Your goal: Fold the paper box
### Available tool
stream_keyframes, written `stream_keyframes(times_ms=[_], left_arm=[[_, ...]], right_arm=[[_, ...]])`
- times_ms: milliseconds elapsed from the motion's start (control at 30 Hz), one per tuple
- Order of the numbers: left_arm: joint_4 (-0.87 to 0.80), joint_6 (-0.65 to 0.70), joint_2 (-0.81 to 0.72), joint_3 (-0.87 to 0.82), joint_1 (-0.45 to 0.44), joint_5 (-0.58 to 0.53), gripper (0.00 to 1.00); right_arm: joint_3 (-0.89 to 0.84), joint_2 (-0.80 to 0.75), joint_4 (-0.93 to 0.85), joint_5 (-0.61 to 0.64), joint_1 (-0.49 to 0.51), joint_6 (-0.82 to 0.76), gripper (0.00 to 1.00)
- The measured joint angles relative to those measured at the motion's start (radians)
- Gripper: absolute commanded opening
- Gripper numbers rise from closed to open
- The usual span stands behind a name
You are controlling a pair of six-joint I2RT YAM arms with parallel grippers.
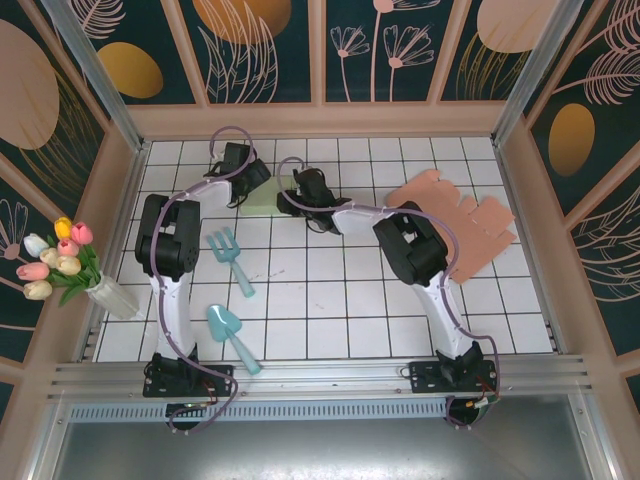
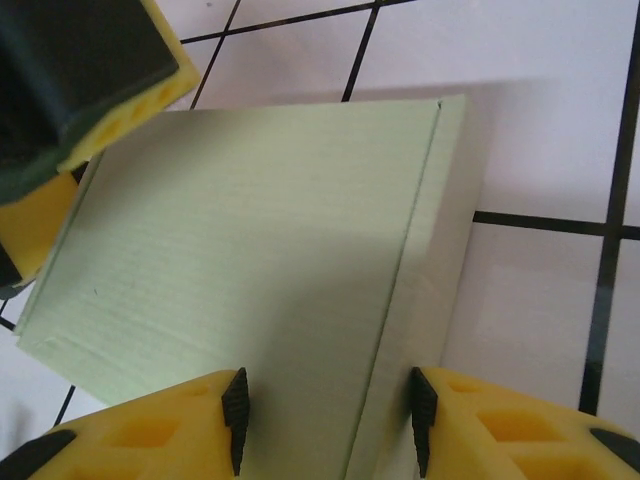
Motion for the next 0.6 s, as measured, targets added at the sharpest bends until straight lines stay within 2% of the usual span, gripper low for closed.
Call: stream_keyframes(times_ms=[200, 333, 467, 600], left_arm=[[-0.014, 0.002, 0.000, 0.003, -0.001, 0.000, 0.89], [-0.039, -0.001, -0.011, 0.003, -0.007, -0.007, 0.92], [-0.098, 0.000, -0.068, 0.002, -0.012, -0.036, 0.94], [-0.153, 0.006, -0.188, 0.000, -0.013, -0.076, 0.94]], right_arm=[[-0.002, -0.001, 0.000, 0.048, 0.017, -0.003, 0.59], [-0.072, -0.055, -0.006, 0.080, 0.026, -0.028, 0.62], [-0.201, -0.199, -0.029, 0.121, 0.028, -0.082, 0.65], [-0.299, -0.391, -0.089, 0.197, 0.028, -0.165, 0.68]])
